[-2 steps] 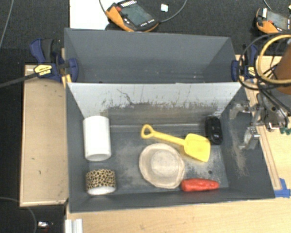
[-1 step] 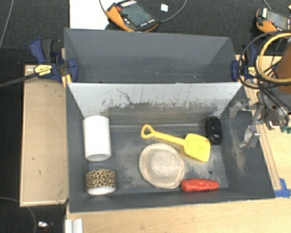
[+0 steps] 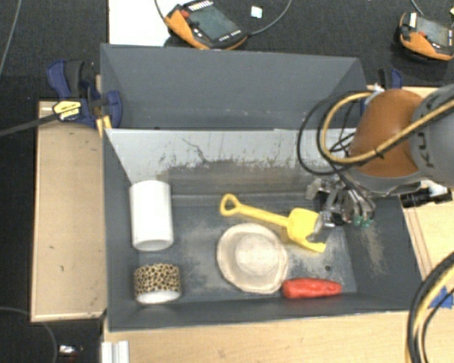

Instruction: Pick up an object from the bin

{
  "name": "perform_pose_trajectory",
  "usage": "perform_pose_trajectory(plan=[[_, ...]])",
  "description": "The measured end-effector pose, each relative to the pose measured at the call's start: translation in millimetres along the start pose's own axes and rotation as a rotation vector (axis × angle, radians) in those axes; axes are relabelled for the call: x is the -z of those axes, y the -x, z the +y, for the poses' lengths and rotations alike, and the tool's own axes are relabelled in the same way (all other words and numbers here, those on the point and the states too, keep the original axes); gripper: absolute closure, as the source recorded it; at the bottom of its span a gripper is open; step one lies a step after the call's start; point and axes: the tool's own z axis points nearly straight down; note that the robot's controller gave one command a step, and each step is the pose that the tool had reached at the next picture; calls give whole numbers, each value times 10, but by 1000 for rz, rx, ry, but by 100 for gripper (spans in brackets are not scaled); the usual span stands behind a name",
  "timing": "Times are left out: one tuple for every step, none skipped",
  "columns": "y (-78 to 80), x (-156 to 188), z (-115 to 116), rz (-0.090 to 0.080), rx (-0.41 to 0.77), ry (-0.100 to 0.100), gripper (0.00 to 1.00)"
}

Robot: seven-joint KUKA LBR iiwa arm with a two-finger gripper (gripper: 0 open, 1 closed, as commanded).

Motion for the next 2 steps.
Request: perform_pose_trajectory(plan=[[82,580,175,-16,43,-2,0],[-239,-63,599,6,-147,2,0]])
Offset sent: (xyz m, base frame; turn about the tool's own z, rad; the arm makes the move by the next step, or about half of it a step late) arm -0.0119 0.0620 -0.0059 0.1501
